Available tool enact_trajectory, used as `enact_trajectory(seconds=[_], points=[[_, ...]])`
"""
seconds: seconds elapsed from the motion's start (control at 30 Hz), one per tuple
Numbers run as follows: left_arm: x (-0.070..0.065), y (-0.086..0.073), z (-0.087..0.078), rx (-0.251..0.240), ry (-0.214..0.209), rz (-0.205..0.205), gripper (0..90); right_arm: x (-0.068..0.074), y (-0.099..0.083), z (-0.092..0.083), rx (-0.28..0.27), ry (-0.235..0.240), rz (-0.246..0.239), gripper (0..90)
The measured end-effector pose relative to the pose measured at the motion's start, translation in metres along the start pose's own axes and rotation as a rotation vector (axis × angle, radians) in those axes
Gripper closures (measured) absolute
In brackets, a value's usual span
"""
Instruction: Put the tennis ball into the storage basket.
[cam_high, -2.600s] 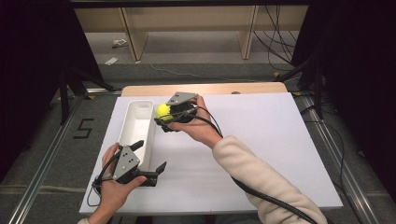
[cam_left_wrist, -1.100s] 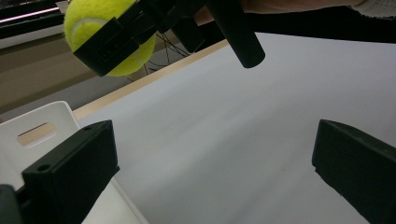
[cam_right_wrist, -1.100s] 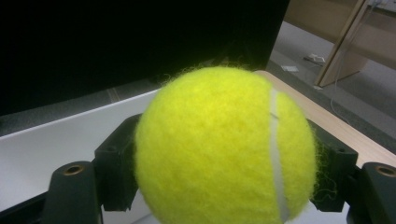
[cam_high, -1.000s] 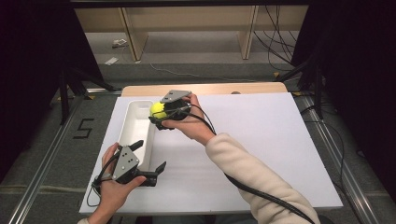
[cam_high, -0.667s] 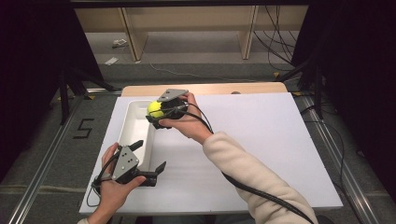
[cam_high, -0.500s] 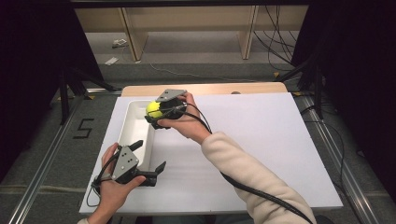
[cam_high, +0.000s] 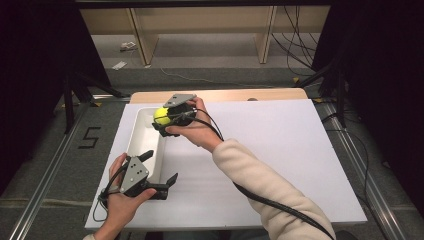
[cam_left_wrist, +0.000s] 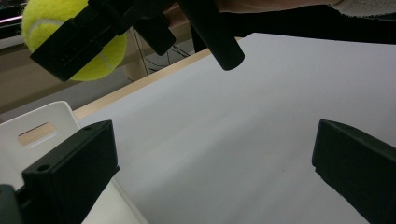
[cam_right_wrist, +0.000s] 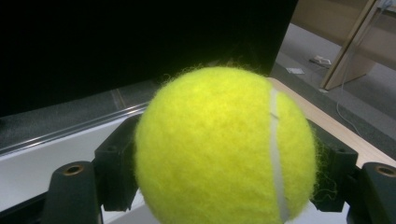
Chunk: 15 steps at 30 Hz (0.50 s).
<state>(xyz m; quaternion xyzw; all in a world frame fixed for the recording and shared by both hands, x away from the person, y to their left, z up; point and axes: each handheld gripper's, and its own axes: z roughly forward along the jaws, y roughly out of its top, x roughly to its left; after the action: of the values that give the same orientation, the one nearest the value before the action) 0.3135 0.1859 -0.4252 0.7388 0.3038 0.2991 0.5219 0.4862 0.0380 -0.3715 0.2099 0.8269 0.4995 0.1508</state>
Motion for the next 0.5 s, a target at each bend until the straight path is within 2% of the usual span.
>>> enact_trajectory(seconds=[0.5], points=[[0.0, 0.0, 0.0, -0.004, 0.002, -0.001, 0.0, 0.004, 0.002, 0.011, 0.009, 0.009, 0.004, 26.8]])
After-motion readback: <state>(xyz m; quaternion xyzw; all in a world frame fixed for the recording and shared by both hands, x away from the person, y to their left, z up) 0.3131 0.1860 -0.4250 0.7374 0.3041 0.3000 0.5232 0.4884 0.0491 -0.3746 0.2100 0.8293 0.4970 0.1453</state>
